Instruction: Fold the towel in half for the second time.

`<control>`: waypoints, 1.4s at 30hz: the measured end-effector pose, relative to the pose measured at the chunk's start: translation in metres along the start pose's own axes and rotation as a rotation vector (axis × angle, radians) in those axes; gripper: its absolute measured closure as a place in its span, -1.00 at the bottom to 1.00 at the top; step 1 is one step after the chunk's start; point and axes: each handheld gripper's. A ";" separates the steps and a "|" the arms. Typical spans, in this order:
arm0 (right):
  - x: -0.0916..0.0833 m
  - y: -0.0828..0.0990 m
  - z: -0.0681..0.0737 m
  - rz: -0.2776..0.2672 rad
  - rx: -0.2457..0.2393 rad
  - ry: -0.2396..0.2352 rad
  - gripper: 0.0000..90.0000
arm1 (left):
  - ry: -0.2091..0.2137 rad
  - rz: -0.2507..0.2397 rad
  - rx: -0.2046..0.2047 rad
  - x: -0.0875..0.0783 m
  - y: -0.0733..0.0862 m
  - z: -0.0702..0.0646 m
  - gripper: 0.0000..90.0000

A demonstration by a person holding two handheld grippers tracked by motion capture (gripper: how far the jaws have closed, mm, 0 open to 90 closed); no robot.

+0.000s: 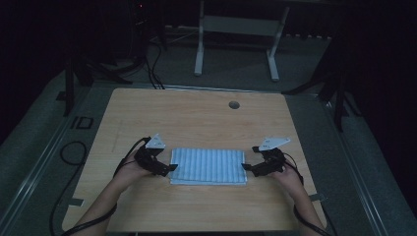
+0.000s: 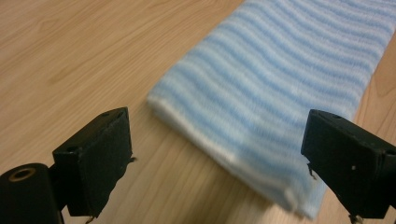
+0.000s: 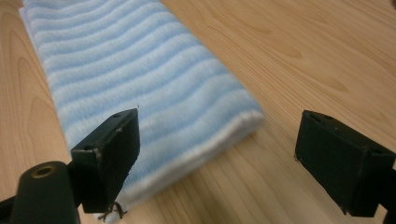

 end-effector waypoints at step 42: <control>-0.085 0.110 0.004 -0.183 0.369 0.451 -0.69 | -0.198 -0.074 -0.270 -0.080 0.119 0.018 -0.80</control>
Point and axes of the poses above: each handheld gripper's, and its own axes: x roughly forward along the jaws, y roughly out of its underside, z roughly to its left, and after that the axes turned 7 degrees about -y, right-handed
